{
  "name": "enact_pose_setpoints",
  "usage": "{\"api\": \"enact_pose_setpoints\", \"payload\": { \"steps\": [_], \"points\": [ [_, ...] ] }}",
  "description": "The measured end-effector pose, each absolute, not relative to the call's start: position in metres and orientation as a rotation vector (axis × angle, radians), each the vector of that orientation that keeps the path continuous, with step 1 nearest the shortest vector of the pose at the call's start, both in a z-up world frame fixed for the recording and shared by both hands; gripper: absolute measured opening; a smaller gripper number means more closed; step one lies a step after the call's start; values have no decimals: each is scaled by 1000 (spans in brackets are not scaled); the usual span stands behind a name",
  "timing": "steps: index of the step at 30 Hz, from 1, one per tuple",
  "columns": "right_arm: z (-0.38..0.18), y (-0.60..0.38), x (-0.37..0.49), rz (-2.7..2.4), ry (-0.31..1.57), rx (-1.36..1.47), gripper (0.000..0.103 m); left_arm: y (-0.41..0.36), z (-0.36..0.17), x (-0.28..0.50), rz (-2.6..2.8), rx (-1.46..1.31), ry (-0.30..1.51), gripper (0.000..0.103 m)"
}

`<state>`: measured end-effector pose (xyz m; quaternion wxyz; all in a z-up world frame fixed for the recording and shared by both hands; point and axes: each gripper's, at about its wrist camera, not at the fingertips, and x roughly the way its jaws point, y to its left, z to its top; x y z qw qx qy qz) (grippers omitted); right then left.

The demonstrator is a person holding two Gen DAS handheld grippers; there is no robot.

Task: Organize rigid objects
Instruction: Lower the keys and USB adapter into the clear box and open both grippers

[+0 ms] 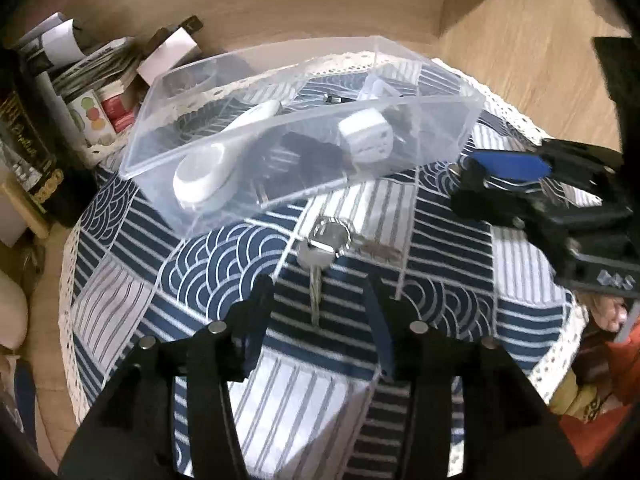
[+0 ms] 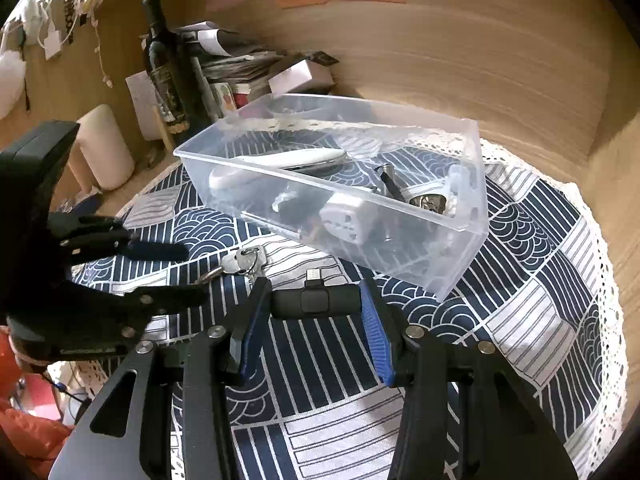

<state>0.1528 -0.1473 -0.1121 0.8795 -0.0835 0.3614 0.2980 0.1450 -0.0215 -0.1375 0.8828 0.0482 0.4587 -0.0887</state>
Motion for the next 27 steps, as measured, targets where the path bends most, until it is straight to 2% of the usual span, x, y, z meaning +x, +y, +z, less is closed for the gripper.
{"api": "enact_pose_setpoints", "payload": {
  "steps": [5,6,7,8,10,11,17,19,27],
  "points": [
    [-112,-150,152,615,753,-171,42,-26,-150,174,-195,104,976,44],
    [-112,-151,152,614,753,-168,42,-28,-150,175,-201,107,975,33],
    [-112,-152,152,613,754,-165,42,-30,-150,176,-217,111,971,28],
    [-113,-152,153,610,754,-164,42,-33,-149,176,-218,119,965,27],
    [-113,-153,154,605,754,-161,42,-34,-149,172,-227,132,950,12],
    [-112,-153,154,603,752,-159,42,-35,-147,168,-224,143,935,9],
    [-108,-152,157,600,738,-155,42,-33,-133,146,-188,139,877,5],
    [-104,-151,156,601,727,-156,42,-28,-128,140,-173,122,864,0],
    [-89,-150,151,603,678,-145,42,-16,-101,126,-197,78,803,0]
  ]
}}
